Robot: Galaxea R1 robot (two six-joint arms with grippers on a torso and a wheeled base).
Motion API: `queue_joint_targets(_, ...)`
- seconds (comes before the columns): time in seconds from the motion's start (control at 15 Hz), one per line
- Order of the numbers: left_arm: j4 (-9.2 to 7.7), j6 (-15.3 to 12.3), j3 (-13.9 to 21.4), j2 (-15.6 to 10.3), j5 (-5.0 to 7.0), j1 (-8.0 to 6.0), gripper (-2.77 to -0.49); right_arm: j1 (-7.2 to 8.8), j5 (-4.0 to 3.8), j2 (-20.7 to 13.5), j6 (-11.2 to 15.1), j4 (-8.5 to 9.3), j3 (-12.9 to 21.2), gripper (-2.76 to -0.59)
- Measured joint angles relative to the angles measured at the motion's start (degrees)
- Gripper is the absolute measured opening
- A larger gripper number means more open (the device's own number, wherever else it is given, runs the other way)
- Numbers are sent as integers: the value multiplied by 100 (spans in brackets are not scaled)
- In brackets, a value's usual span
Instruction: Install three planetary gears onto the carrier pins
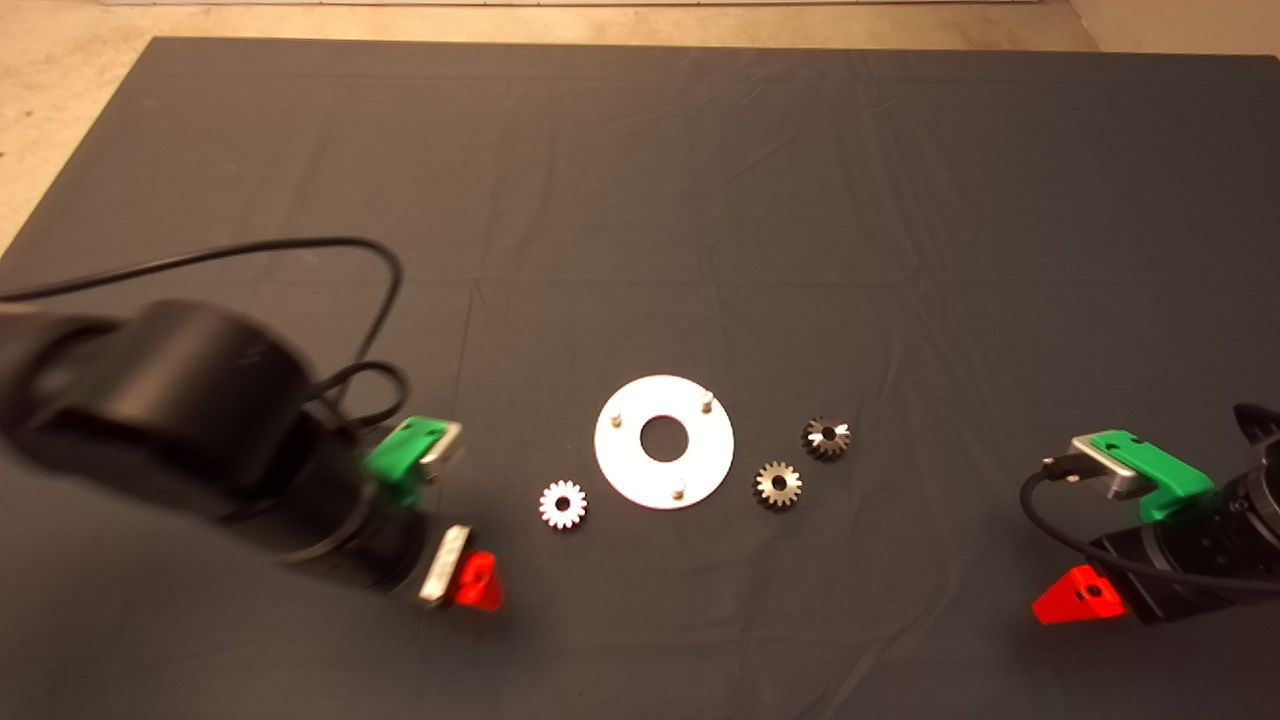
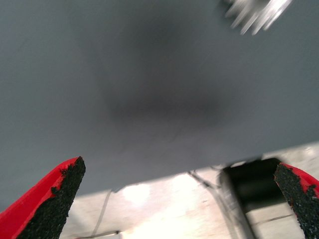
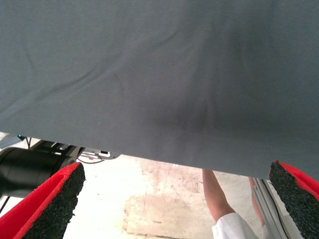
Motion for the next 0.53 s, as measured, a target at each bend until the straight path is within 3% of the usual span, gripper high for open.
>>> queue_joint_targets(0.13, 2, -178, -282, 373, 6, 0, -51, -2, -13, 2, 0, -1, -44, -60)
queue_joint_targets(0.33, 1, -235, -620, 746, 15, 2, -51, -2, 5, 61, -4, -70, -138, -60)
queue_joint_targets(0.53, 162, -272, -823, 999, 6, 2, -51, -2, -23, 216, -9, -168, -212, -60)
